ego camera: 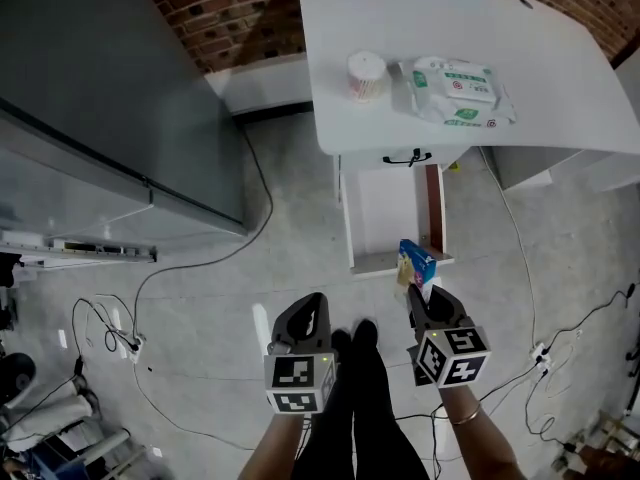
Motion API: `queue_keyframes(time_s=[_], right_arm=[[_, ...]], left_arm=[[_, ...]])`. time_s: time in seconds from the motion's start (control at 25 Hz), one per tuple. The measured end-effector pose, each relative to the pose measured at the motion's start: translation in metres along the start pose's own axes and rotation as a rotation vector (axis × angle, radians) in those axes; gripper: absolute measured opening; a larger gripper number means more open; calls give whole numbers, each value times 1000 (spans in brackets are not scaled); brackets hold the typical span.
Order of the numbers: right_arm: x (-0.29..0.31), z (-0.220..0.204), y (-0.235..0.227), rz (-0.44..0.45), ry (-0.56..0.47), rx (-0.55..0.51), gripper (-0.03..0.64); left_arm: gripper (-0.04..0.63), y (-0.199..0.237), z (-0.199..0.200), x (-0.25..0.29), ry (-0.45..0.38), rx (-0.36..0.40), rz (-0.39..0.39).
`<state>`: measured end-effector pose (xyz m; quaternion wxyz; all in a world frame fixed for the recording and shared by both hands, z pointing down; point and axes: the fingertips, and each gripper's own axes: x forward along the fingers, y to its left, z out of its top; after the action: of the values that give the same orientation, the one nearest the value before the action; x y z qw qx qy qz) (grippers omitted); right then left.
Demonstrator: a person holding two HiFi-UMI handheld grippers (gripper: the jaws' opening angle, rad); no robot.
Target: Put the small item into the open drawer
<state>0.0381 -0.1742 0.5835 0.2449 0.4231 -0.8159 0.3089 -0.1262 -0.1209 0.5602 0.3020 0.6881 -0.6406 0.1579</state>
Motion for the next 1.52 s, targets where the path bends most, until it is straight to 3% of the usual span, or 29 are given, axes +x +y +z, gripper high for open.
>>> queue_keyframes(time_s=[0.28, 0.48, 0.64, 1.52], right_arm=[[66, -33, -17, -8, 30, 8, 80], [105, -49, -23, -29, 68, -50, 80], [133, -54, -26, -33, 87, -50, 80], [243, -100, -63, -149, 209, -124, 80]], left_arm=[[21, 14, -39, 48, 27, 4, -7], [21, 25, -60, 73, 47, -25, 2], [21, 31, -68, 92, 51, -68, 3], [21, 56, -90, 147, 82, -123, 30]])
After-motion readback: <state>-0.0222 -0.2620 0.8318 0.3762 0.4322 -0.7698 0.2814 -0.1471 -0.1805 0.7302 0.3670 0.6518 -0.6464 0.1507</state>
